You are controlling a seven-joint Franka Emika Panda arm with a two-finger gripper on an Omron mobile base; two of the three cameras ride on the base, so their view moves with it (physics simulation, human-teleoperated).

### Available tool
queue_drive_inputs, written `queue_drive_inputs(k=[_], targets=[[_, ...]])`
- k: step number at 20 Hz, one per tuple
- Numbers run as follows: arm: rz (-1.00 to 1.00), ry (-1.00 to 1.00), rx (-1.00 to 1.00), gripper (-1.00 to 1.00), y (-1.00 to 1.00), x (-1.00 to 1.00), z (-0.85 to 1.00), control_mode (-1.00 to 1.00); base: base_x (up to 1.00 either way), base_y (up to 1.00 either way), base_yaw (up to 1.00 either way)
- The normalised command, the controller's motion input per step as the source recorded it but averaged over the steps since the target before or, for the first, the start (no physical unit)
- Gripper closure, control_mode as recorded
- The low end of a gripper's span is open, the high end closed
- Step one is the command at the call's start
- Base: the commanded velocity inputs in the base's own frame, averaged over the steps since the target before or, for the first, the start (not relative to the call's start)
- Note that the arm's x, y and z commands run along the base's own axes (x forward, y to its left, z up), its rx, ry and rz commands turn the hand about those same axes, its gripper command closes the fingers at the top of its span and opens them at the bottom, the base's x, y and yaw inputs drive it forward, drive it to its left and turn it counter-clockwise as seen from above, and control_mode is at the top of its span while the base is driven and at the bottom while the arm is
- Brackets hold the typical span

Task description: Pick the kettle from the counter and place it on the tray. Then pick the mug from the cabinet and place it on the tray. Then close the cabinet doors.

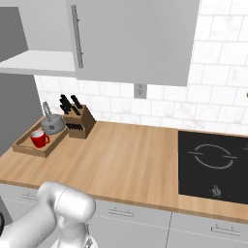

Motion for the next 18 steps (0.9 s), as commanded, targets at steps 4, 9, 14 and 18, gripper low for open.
queue_drive_inputs(k=[4,9,14,18], targets=[[-0.16,0.11,0.01,-1.00,-0.65,0.23,0.07,-1.00,0.00,0.00,0.00],[-0.11,0.08,0.00,-1.00,-0.60,0.40,0.01,-1.00,0.00,0.00,0.00],[-0.08,0.03,0.00,-1.00,-0.47,0.56,0.00,-1.00,0.00,0.00,0.00],[-0.03,0.00,0.00,-1.00,-0.35,0.71,0.00,-1.00,0.00,0.00,0.00]])
